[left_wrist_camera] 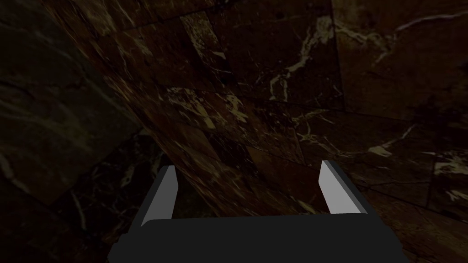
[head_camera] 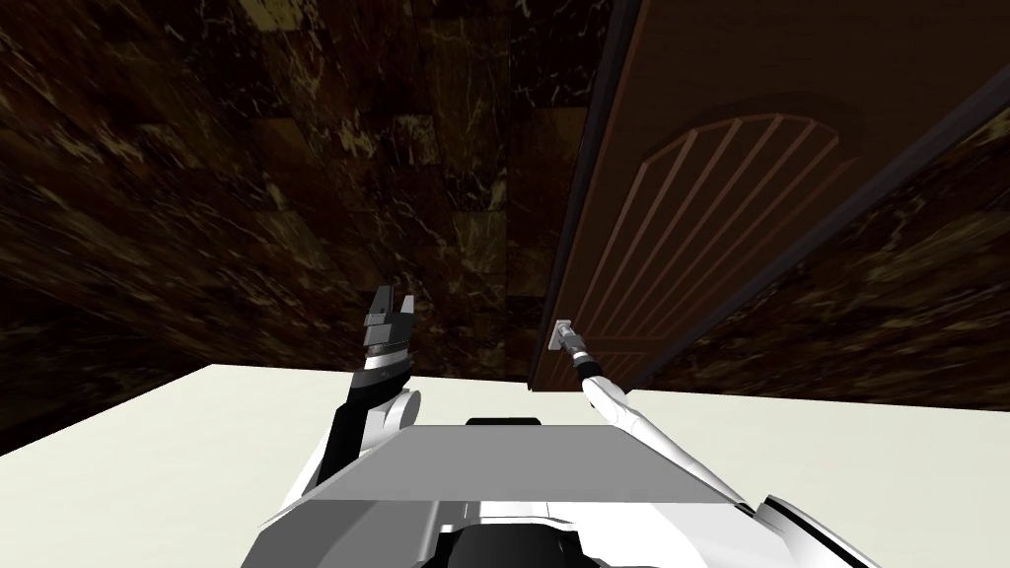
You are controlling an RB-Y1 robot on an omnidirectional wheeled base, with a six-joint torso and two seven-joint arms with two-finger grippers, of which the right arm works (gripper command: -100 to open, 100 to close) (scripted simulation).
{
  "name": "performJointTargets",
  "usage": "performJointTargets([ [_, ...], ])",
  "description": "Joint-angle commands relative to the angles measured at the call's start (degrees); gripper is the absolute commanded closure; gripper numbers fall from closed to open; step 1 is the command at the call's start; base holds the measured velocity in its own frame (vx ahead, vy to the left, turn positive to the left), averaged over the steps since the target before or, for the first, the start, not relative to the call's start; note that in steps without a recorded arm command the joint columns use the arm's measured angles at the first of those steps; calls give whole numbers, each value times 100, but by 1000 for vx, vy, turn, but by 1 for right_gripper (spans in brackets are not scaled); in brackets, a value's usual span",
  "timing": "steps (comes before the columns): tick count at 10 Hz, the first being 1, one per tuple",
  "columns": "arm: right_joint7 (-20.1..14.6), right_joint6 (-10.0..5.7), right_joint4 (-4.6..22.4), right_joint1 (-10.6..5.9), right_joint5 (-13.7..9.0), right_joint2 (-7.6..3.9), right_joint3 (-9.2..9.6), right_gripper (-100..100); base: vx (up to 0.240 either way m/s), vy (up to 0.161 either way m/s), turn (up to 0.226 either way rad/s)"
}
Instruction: Pull the door open
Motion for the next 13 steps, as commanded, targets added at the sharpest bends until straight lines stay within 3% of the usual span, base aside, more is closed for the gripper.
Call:
performJointTargets([
  [1,285,0,3,-26,12,41,-11,100,-41,-24,40],
  [13,1909,-30,91,-115,31,238,-159,100,-35,-16,32],
])
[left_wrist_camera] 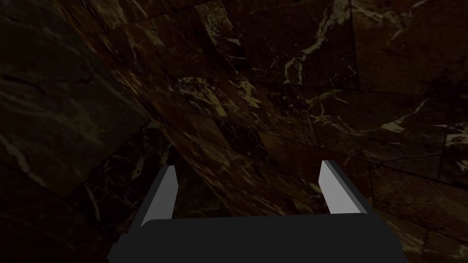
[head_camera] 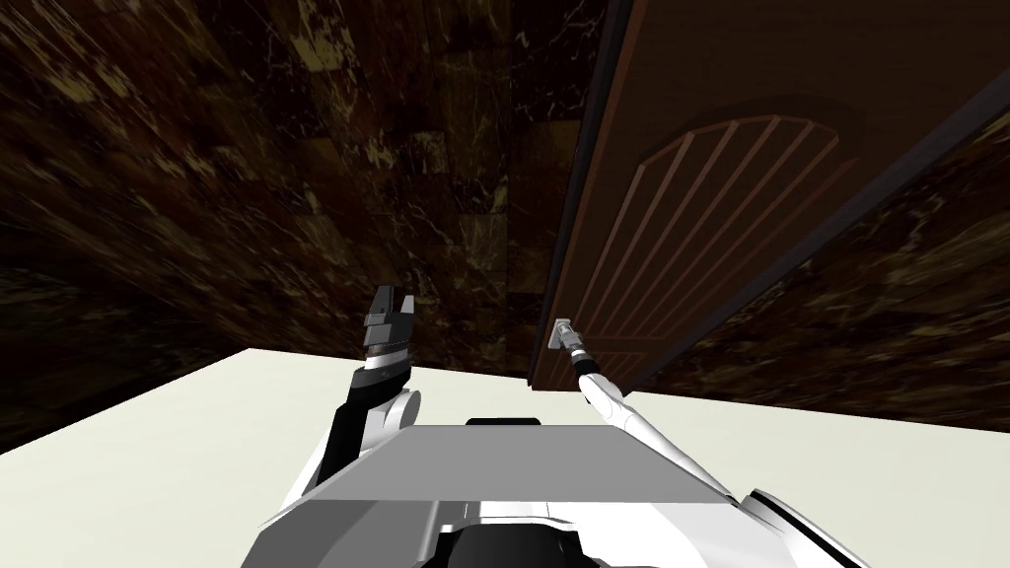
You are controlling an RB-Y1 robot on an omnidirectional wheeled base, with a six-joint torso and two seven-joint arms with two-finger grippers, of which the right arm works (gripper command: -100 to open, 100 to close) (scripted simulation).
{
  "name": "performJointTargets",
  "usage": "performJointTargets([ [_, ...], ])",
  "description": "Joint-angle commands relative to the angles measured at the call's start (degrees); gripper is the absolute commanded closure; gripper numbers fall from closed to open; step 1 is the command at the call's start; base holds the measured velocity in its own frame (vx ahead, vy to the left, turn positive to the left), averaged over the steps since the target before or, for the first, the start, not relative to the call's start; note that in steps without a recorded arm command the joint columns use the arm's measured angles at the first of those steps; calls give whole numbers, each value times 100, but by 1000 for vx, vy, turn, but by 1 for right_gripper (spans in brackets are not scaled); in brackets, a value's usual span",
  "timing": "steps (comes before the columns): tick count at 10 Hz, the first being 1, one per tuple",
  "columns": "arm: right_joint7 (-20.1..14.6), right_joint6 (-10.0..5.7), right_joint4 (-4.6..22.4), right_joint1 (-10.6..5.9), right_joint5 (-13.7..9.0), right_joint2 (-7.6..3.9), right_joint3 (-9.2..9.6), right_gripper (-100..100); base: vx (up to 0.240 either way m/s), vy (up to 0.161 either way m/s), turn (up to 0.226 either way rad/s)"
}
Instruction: Pull the door open
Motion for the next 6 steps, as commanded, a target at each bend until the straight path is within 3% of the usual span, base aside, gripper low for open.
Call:
performJointTargets([
  [1,286,-5,-4,-16,11,40,-7,100,-27,-16,32],
  [6,982,-19,35,-55,19,127,-73,100,-37,-19,38],
])
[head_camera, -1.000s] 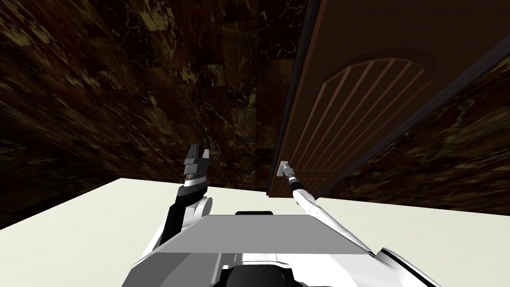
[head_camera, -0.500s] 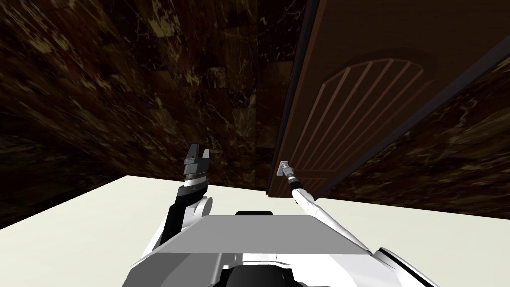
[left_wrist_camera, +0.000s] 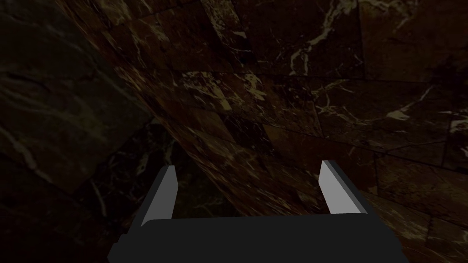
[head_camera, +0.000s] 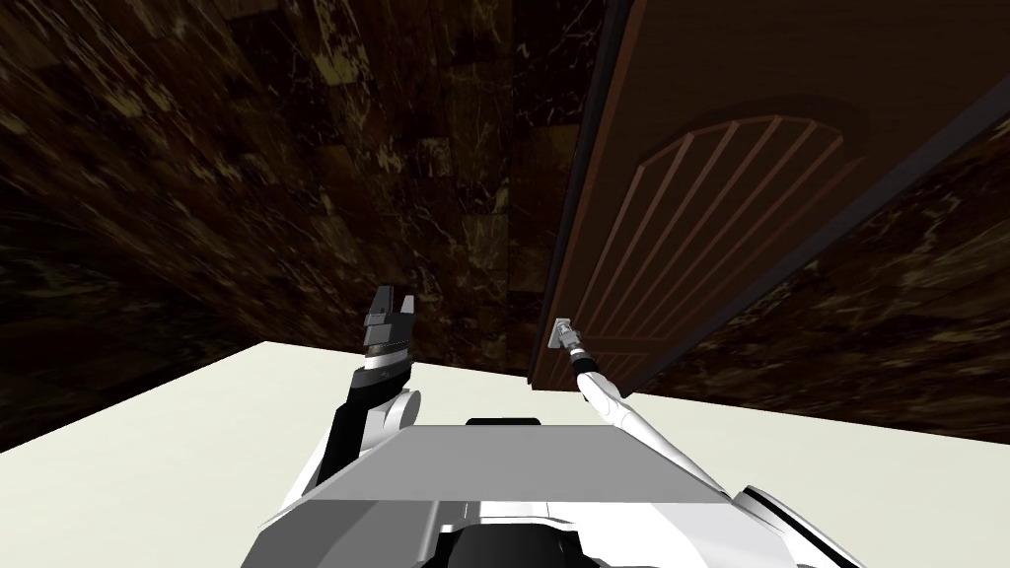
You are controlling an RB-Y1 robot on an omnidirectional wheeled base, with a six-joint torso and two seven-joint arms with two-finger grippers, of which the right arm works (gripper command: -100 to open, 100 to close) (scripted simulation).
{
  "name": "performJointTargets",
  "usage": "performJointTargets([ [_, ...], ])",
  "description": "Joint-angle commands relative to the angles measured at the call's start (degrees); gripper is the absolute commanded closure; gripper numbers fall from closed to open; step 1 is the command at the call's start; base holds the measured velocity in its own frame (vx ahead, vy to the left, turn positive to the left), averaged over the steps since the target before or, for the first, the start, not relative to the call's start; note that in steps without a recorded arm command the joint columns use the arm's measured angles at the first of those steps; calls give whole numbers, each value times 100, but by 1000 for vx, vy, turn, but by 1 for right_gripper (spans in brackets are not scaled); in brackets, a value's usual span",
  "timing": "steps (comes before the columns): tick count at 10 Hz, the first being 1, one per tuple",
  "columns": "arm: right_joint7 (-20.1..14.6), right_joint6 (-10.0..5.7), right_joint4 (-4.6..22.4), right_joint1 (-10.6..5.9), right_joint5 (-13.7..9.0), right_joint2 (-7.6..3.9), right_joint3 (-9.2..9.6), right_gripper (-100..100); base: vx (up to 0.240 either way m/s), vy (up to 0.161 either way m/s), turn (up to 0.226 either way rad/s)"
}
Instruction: Pull the door open
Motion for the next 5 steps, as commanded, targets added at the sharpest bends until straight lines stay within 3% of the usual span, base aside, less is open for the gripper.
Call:
performJointTargets([
  [1,286,-3,-4,-8,11,42,-7,100,-31,-15,32],
  [5,775,-12,23,-34,17,102,-52,100,-29,-15,33],
])
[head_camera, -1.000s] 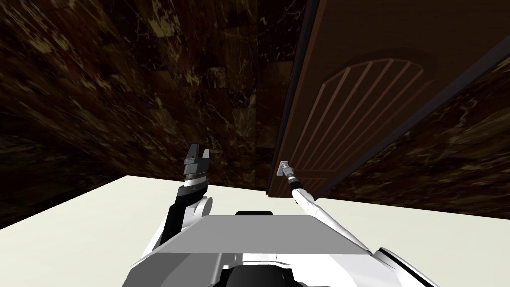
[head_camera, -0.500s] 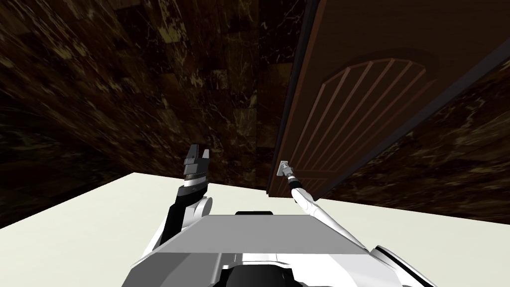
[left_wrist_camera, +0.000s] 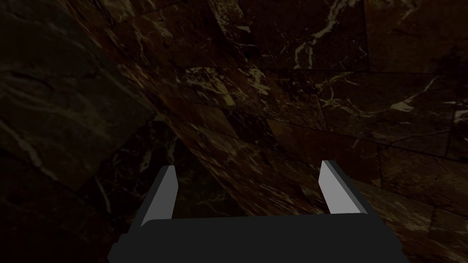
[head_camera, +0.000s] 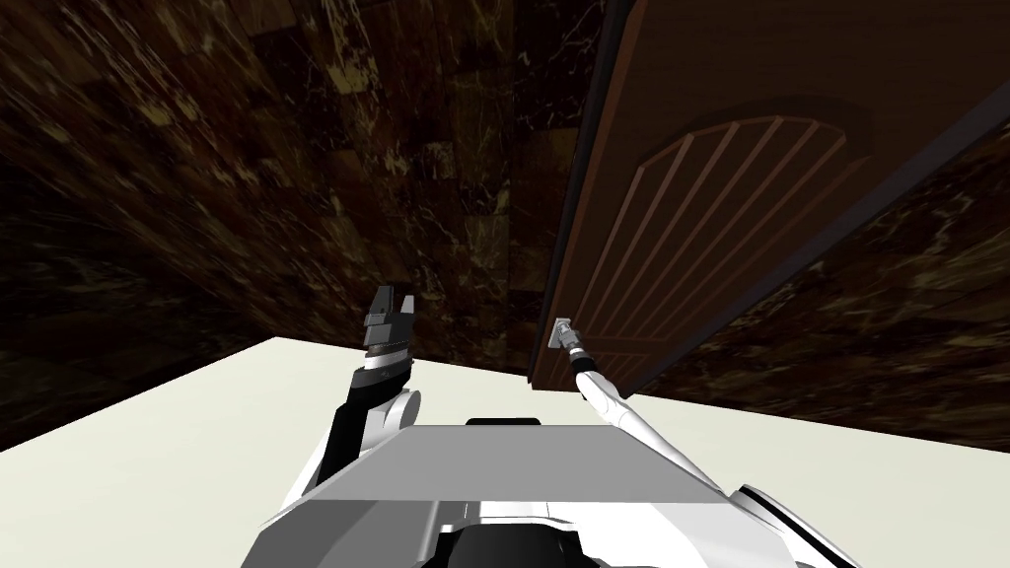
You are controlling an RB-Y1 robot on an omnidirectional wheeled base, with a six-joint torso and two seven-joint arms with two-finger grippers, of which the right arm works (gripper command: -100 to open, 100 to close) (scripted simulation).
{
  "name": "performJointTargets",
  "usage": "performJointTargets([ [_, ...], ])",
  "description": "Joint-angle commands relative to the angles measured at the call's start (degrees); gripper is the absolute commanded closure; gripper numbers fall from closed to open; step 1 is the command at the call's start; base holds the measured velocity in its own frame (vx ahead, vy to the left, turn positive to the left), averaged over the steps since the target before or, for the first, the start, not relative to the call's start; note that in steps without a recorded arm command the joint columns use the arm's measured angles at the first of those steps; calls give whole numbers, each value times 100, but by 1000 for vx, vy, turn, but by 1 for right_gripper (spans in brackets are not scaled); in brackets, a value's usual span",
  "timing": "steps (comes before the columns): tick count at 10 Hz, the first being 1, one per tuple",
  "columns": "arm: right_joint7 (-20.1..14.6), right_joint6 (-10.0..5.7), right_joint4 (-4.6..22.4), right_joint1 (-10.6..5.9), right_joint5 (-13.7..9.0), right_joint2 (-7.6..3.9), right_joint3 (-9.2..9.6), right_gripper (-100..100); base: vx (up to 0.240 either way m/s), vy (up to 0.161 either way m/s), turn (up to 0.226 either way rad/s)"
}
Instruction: Pull the door open
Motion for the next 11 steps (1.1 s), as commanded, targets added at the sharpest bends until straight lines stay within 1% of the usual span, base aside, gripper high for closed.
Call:
performJointTargets([
  [1,286,-2,18,-24,14,47,-5,100,-33,-18,44],
  [2,318,-2,18,-24,14,47,-5,100,-27,-12,22],
  [3,544,-7,32,-38,17,79,-29,100,-34,-14,43],
  [4,684,-12,46,-53,20,111,-53,100,-46,-27,56],
  [5,790,-12,46,-53,20,111,-53,100,-32,-21,27],
  [6,983,-17,61,-67,23,143,-77,100,-29,-18,29],
  [7,1026,-17,61,-67,23,143,-77,100,-24,-14,27],
  [8,1253,-22,75,-82,25,176,-101,100,-33,-13,45],
  [9,1398,-27,90,-96,28,208,-126,100,-44,-24,62],
  [10,1498,-27,90,-96,28,208,-126,100,-32,-16,27],
  [11,1692,-32,104,-111,31,241,-150,100,-32,-15,31],
])
